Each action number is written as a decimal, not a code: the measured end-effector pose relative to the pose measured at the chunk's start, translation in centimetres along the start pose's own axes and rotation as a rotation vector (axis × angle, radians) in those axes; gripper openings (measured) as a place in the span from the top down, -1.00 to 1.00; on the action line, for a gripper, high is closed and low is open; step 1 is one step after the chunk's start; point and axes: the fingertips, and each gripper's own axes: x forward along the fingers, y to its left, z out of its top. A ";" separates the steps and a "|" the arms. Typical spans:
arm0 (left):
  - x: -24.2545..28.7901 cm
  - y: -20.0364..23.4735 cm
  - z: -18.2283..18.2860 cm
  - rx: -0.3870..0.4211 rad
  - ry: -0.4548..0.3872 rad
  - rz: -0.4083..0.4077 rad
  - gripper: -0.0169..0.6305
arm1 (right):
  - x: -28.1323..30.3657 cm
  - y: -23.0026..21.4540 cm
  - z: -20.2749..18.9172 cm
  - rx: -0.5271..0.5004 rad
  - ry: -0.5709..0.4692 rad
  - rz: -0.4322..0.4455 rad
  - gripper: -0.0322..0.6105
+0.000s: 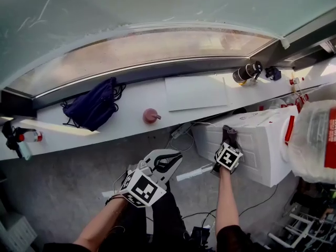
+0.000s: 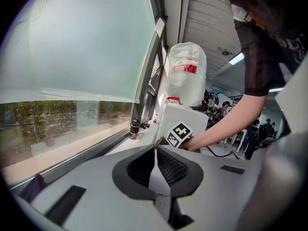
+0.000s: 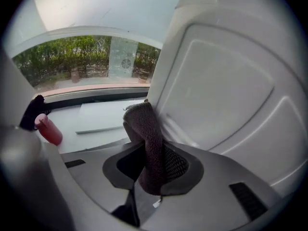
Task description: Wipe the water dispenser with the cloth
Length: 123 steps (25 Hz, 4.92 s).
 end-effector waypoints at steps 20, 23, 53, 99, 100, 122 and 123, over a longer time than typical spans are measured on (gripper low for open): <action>5.5 6.8 -8.1 -0.073 -0.004 0.182 0.87 | 14.6 7.3 -9.9 -0.025 0.195 0.048 0.59; 5.0 7.2 -8.8 -0.078 0.003 0.192 0.87 | 14.9 7.5 -10.0 -0.024 0.208 0.038 0.59; -10.5 1.7 4.8 0.024 -0.007 0.083 0.87 | -24.3 6.7 4.3 0.163 -0.107 0.437 0.58; -17.1 -36.4 13.3 0.187 -0.046 -0.387 0.87 | -56.7 -15.7 -16.6 0.593 -0.396 0.278 0.58; -18.0 -37.8 13.1 0.179 -0.048 -0.392 0.87 | -57.6 -16.0 -17.4 0.594 -0.407 0.286 0.58; -25.4 -53.8 10.0 0.218 -0.087 -0.411 0.87 | -69.1 -21.3 -29.0 0.597 -0.529 0.343 0.59; -25.5 -54.1 9.9 0.221 -0.086 -0.414 0.87 | -69.3 -21.4 -29.3 0.597 -0.529 0.342 0.59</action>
